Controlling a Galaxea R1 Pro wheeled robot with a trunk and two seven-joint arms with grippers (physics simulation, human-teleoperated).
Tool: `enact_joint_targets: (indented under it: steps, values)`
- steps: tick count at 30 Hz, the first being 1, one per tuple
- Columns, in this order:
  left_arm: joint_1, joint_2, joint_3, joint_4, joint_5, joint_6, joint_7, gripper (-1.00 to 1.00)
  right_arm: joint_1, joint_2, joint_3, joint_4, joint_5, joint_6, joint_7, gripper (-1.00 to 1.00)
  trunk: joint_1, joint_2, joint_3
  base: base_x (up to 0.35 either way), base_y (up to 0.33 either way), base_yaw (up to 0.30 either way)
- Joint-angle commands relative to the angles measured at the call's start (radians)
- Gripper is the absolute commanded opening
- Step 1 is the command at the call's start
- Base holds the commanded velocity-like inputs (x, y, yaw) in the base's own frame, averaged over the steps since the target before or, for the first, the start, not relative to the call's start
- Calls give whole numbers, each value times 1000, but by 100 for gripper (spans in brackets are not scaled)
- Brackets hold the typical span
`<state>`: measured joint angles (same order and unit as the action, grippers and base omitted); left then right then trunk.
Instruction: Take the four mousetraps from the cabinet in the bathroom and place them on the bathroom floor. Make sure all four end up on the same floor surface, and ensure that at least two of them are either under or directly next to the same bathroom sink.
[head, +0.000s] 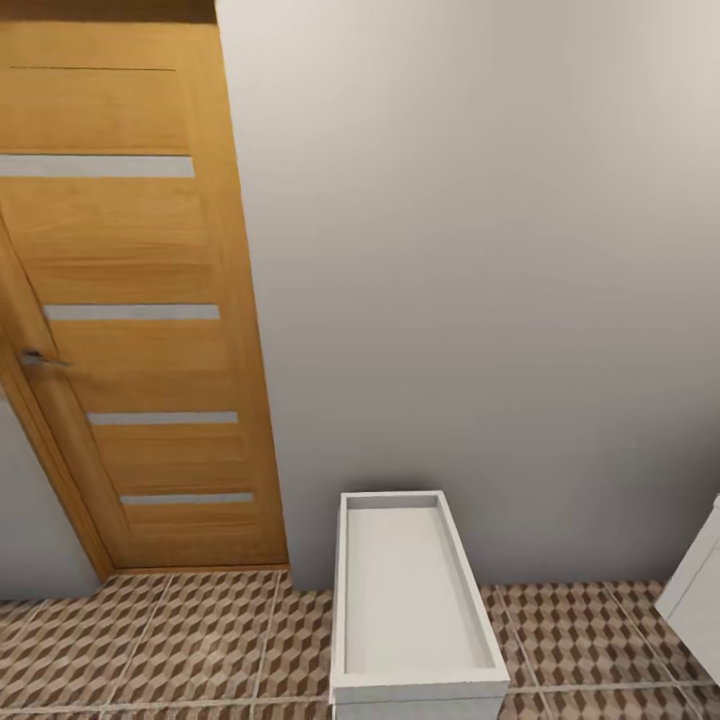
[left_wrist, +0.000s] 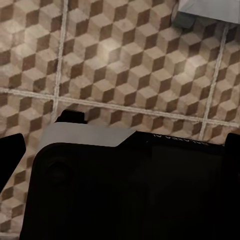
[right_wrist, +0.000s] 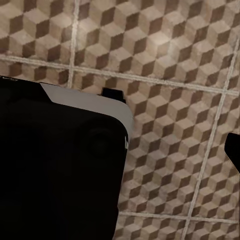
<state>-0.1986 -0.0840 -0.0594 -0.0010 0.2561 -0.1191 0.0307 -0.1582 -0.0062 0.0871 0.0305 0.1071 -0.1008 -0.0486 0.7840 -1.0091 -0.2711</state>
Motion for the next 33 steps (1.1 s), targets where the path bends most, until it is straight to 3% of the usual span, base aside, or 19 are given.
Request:
enact_joint_targets:
  steps: [1, 33]
  values:
    - [-1, 0, -7, 1, 7, -3, 3, 100, -1, 0, 8, 3, 7, -5, -5, 100, 0, -1, -1, 0, 0, 285]
    - [-1, -5, -7, 1, 5, 8, 2, 100, -1, 0, 7, 2, 9, -4, -17, 100, 0, -1, -1, 0, 0, 288]
